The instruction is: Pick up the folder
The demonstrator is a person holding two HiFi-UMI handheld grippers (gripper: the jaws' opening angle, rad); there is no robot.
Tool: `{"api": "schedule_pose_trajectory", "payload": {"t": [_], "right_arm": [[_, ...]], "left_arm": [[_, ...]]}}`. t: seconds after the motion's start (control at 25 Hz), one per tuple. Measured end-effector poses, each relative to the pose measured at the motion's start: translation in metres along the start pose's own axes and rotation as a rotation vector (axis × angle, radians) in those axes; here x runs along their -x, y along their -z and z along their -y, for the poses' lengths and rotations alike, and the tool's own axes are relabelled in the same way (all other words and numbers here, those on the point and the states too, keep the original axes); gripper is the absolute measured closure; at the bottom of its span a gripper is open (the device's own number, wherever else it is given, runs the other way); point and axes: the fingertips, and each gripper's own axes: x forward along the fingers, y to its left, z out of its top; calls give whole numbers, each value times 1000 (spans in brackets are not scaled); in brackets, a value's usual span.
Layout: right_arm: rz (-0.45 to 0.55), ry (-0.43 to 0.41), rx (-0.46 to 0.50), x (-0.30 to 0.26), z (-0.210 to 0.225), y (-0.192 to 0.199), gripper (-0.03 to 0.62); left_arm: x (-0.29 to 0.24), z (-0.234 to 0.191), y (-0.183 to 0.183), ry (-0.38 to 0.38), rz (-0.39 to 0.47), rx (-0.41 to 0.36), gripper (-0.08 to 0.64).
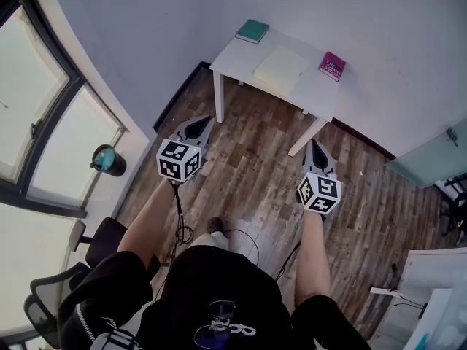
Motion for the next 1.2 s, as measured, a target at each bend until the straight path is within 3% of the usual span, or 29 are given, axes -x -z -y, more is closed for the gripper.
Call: {"api": "schedule_pose_trajectory", "payload": {"t": [0.36, 0.68, 0.88, 1.08, 1.2], "right_arm": [[-21, 23, 11, -52, -6, 4, 569], [-40, 20, 11, -108, 27, 11, 569], [-31, -16, 34, -168, 56, 6, 569], [-43, -46, 143, -228, 95, -4, 569], [-46, -66, 136, -260, 125, -10, 569]], "left_arm": [[-41, -48, 1, 24, -9, 15, 538], [-95, -67, 5, 12, -22, 30, 538], [-158, -80, -7, -3, -7, 22, 538], [-231, -84, -25, -16, -15, 8, 538], [-275, -85, -36, -34, -12, 11, 538]]}}
